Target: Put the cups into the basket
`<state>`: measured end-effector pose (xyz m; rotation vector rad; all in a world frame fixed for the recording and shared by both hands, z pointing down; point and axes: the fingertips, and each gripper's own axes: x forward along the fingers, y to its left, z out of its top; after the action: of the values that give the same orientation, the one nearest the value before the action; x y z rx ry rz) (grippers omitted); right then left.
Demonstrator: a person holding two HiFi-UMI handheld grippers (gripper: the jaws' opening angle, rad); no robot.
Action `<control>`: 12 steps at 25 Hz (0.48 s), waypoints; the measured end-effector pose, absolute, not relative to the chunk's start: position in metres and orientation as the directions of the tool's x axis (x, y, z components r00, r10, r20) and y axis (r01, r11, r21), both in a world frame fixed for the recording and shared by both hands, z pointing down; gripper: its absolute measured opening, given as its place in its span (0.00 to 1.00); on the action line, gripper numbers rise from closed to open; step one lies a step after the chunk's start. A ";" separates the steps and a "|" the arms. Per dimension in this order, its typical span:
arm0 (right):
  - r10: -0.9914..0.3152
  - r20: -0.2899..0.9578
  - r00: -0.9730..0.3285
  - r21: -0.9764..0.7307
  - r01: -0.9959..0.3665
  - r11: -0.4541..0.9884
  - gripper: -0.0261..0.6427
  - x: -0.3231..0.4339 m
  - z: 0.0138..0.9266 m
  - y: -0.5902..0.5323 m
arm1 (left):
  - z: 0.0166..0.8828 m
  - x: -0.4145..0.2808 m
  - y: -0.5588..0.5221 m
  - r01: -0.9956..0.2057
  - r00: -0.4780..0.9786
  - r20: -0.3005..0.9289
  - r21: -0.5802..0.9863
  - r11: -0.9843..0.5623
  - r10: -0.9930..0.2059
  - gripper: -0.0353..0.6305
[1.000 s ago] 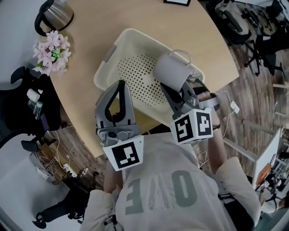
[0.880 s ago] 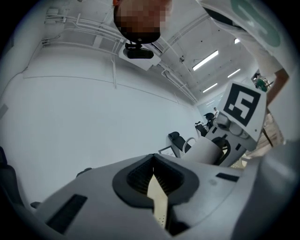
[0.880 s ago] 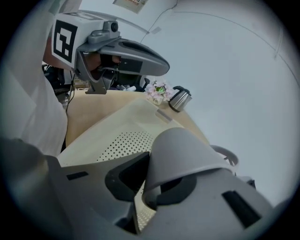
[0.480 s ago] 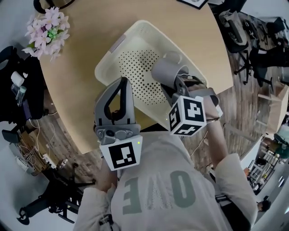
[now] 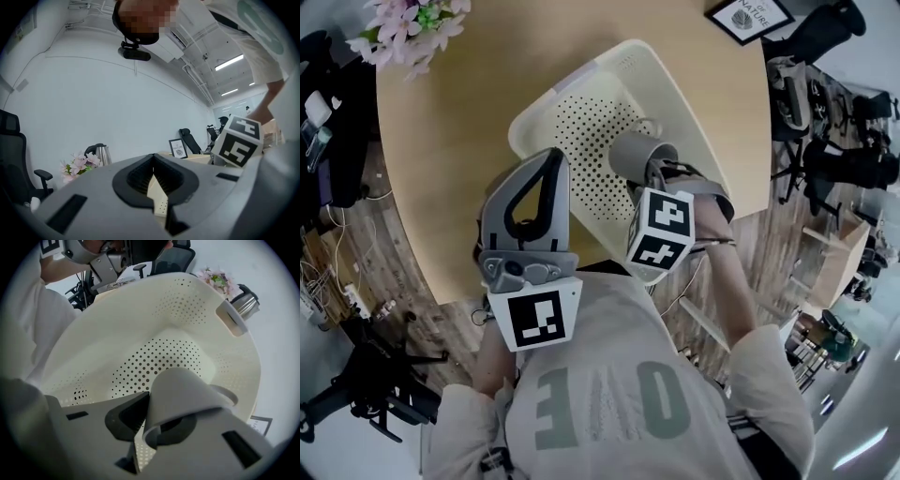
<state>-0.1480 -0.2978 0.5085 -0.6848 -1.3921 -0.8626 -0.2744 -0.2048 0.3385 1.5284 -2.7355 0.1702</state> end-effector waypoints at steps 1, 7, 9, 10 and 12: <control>-0.114 0.993 -0.011 0.070 0.845 0.530 0.09 -0.147 0.512 -0.297 | 0.340 -0.276 -0.204 -0.848 -0.528 0.058 -0.094 0.522 -0.847 0.06; -0.158 0.986 0.054 0.037 0.854 0.518 0.09 -0.145 0.533 -0.298 | 0.355 -0.288 -0.200 -0.836 -0.547 0.078 -0.096 0.540 -0.834 0.06; -0.163 0.984 0.073 0.022 0.856 0.517 0.09 -0.142 0.536 -0.299 | 0.357 -0.289 -0.201 -0.837 -0.547 0.077 -0.082 0.542 -0.833 0.06; -0.162 0.983 0.081 0.015 0.855 0.519 0.09 -0.141 0.537 -0.299 | 0.357 -0.289 -0.202 -0.837 -0.547 0.077 -0.076 0.542 -0.834 0.06; -0.162 0.982 0.093 0.007 0.850 0.527 0.09 -0.139 0.539 -0.298 | 0.360 -0.289 -0.202 -0.837 -0.546 0.079 -0.067 0.542 -0.834 0.06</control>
<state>-0.1392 -0.2983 0.5391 -0.6933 -1.2580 -0.8477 -0.2893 -0.2021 0.3596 1.4775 -2.7262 0.1504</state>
